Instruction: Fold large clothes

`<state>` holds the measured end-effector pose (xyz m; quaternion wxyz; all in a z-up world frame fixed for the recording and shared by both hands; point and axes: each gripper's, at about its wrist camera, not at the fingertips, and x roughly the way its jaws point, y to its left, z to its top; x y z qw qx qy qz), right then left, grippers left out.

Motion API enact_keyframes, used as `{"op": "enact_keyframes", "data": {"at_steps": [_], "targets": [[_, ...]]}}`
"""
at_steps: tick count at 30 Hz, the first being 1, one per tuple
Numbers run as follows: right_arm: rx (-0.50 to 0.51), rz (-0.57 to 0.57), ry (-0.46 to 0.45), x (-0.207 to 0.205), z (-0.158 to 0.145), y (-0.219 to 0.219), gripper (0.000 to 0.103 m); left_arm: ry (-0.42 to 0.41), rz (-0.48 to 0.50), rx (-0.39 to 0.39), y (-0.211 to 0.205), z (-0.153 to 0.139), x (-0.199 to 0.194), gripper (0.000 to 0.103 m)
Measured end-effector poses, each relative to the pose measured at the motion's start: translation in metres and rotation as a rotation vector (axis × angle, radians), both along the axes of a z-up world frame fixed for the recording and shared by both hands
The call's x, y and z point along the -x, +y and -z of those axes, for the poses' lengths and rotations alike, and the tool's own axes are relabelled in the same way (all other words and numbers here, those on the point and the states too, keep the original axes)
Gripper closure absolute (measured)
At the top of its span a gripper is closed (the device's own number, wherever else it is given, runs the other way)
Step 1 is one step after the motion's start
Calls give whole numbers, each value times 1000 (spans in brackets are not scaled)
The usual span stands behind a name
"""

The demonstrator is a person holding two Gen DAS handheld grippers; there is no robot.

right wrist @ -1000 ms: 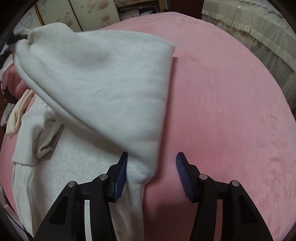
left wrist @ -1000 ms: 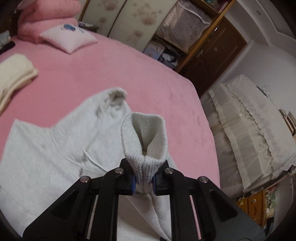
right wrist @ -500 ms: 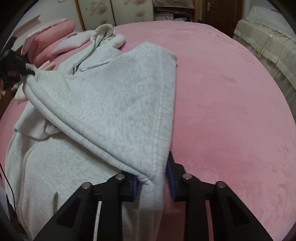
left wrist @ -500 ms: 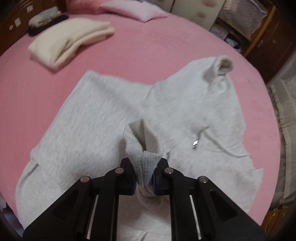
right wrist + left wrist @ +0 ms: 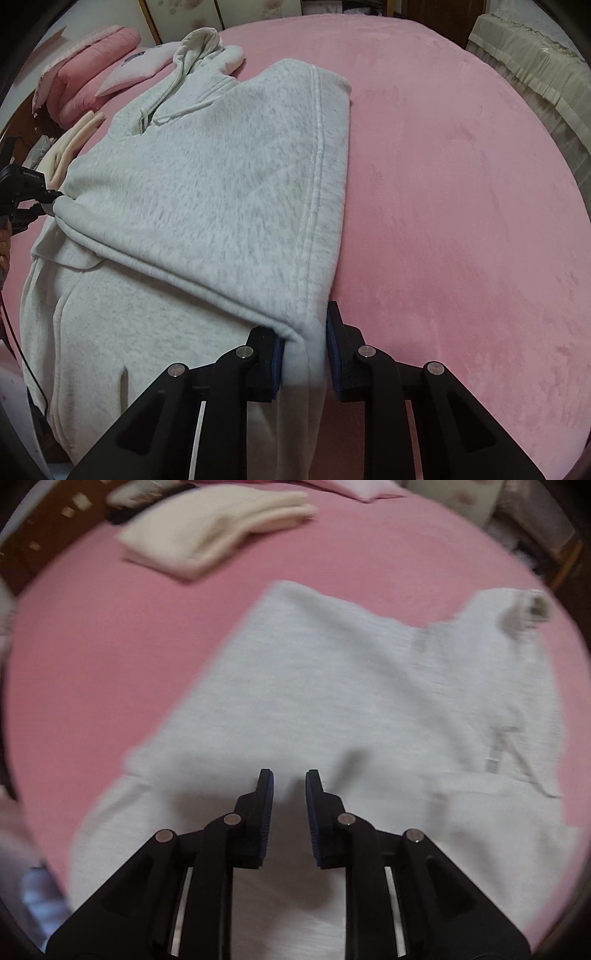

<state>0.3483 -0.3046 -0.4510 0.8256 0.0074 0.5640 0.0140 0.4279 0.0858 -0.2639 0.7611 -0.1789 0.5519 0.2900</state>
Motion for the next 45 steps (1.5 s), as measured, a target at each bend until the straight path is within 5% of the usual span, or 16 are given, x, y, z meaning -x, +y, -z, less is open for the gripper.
{"op": "enact_keyframes", "data": {"at_steps": [3,6,9,13,16,20,23,25,29,31,35,36,40,43,45], "targets": [[-23,26,33,3,-12,3,83,-4,-55,46,20,-8,13,87],[-70,44,23,19,-39,6,83,-40,1,89,11,-28,24,87],[-153,36,-31,26,-68,16,83,-66,146,103,-28,-47,26,87],[-235,0,-105,10,-89,41,83,-135,442,233,-104,-54,20,87],[-275,-24,-109,-19,-74,64,89,-148,608,255,-163,-43,7,87],[-343,-19,3,-62,-32,87,95,-95,675,317,-213,-10,-3,87],[-390,14,106,-75,12,110,96,7,699,307,-241,21,4,87],[-424,45,94,-67,20,103,96,21,722,280,-246,32,12,88],[-484,114,101,-61,28,82,102,-26,703,221,-240,32,17,98],[-412,116,67,-57,22,74,102,-66,665,215,-229,29,16,102],[-274,208,9,-63,11,43,102,-67,546,-43,-194,25,9,102],[-274,237,8,-59,7,27,102,-49,513,-59,-177,29,8,102],[-315,268,4,-41,0,-16,103,-64,414,120,-125,47,6,102],[-99,274,40,-38,-4,-21,103,-34,478,34,-142,45,6,102],[-158,314,32,-32,-8,-31,103,-27,487,-11,-153,36,11,102]]}}
